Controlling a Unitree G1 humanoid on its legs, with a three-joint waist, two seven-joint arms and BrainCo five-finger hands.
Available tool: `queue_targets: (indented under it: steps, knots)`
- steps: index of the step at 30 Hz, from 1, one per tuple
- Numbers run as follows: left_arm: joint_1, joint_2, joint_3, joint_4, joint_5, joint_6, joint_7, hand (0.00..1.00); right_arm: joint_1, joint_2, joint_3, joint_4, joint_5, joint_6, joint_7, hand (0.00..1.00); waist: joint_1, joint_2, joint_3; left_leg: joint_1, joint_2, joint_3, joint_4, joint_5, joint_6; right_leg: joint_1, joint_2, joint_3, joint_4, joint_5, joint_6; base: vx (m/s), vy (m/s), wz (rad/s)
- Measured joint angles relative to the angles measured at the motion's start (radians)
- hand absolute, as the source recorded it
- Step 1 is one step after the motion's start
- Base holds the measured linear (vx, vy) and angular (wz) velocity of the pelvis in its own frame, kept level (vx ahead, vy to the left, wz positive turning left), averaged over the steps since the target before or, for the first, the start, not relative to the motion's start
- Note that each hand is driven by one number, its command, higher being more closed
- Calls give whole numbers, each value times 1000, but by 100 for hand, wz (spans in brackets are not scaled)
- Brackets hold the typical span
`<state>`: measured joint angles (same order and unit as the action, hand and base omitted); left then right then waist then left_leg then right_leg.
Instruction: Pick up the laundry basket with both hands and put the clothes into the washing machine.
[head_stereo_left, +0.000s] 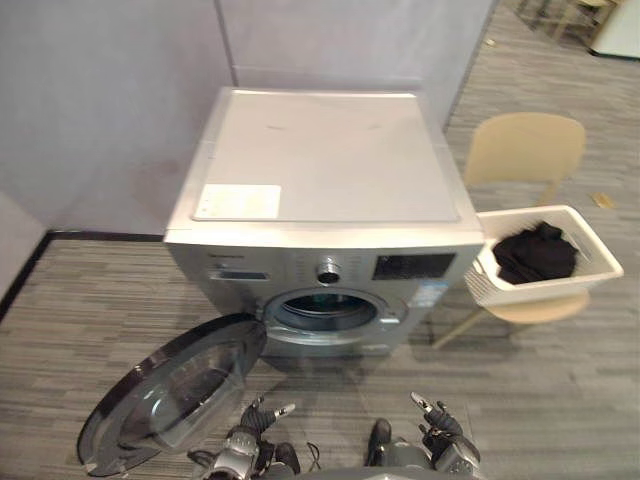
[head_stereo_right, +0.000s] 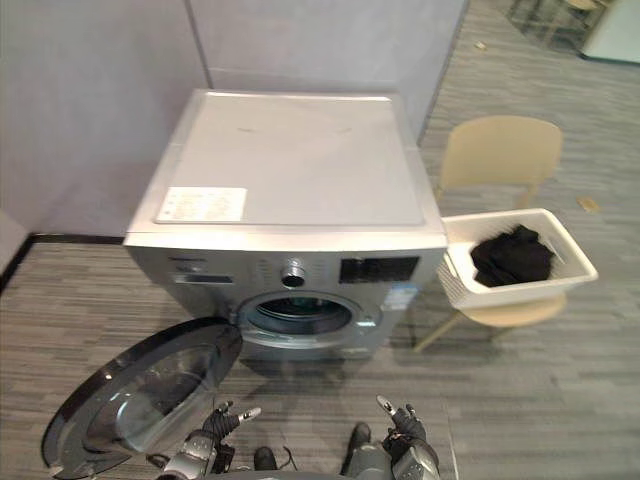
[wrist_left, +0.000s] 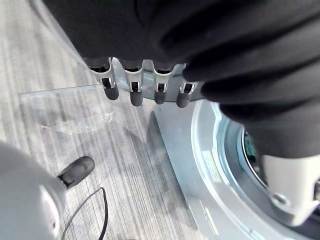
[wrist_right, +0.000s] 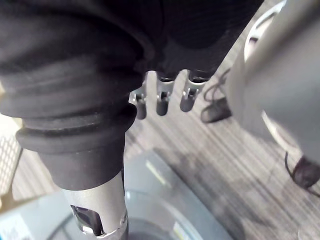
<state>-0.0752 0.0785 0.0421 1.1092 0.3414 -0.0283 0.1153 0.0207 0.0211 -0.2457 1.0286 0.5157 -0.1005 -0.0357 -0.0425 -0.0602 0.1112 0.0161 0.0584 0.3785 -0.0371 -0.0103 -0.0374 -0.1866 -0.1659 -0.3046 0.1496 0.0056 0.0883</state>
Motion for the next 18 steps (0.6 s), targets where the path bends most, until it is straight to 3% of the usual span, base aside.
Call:
queue_targets:
  steps: [1,2,3,4,5,7,8,9,10,12,13,14,17,18]
  knots:
    - [-2,8,1,2,12,-2,0,0,9,-7,0,-4,-1,-1,0,0,0,10,1,-13,23,14,6,12,14,-2,11,5,-11,7,35,-127,-42,-61]
    - [-9,24,11,0,27,-6,1,0,12,-20,4,-5,-3,-3,0,0,-1,30,9,-41,49,42,13,15,22,-39,14,-6,43,-44,21,-95,-95,-33]
    - [-18,36,19,0,27,-9,-1,0,25,-41,9,3,-12,-2,0,0,-8,25,11,-47,69,40,22,27,18,-79,-14,-14,222,-99,-62,-72,-106,-19]
    - [-9,54,42,0,26,-11,0,0,48,-49,6,13,-16,-2,-1,0,-5,32,15,-44,79,40,23,43,10,-68,-59,-16,325,-116,-79,-23,-109,-5]
    - [1,64,51,0,26,-12,-1,0,59,-50,5,16,-18,-2,0,0,-5,27,13,-42,84,42,24,46,5,-54,-87,-16,348,-117,-78,31,-233,-17]
    - [50,94,80,3,25,-12,-2,0,71,-47,6,22,-57,6,3,0,4,15,5,-44,103,71,28,64,-24,-6,-213,7,377,-122,-62,-11,-278,-42]
    - [64,98,86,6,25,-12,-4,0,69,-47,-1,25,-66,8,-3,0,5,11,2,-46,108,81,27,72,-35,1,-246,19,370,-116,-59,-40,-399,-50]
    - [85,108,88,23,26,-11,-7,0,70,-49,-33,35,-81,13,-5,0,6,-6,-9,-51,112,91,25,87,-60,17,-293,40,325,-48,-69,-51,-437,-37]
    - [91,115,90,35,26,-9,-8,0,66,-51,-40,46,-86,16,-1,0,7,-19,-18,-52,118,88,16,99,-79,25,-284,66,292,-65,4,-97,-547,-47]
    - [98,82,130,72,24,-4,-26,0,65,-68,-49,51,-86,25,8,0,29,-2,-30,-75,150,32,4,106,-108,71,-195,73,140,-151,138,-114,-468,-62]
    - [100,62,148,80,21,-3,-28,0,62,-80,-48,56,-86,29,16,0,28,19,-27,-76,176,30,14,113,-119,87,-171,66,122,-156,148,-72,-398,-38]
    - [103,45,179,78,14,-3,-28,0,69,-94,-46,59,-86,34,21,0,29,49,-34,-76,224,14,39,117,-122,109,-124,53,118,-154,134,-27,-311,-7]
    - [139,52,240,56,-29,-10,-23,0,73,-94,43,64,-85,37,26,0,38,38,-44,-97,326,3,186,135,-130,145,-52,57,122,-192,76,-44,-270,-12]
    - [148,52,273,38,-40,-12,-23,0,71,-85,82,47,-86,35,38,0,37,38,-35,-157,387,-23,308,148,-115,170,-6,57,94,-207,49,-89,-338,-12]
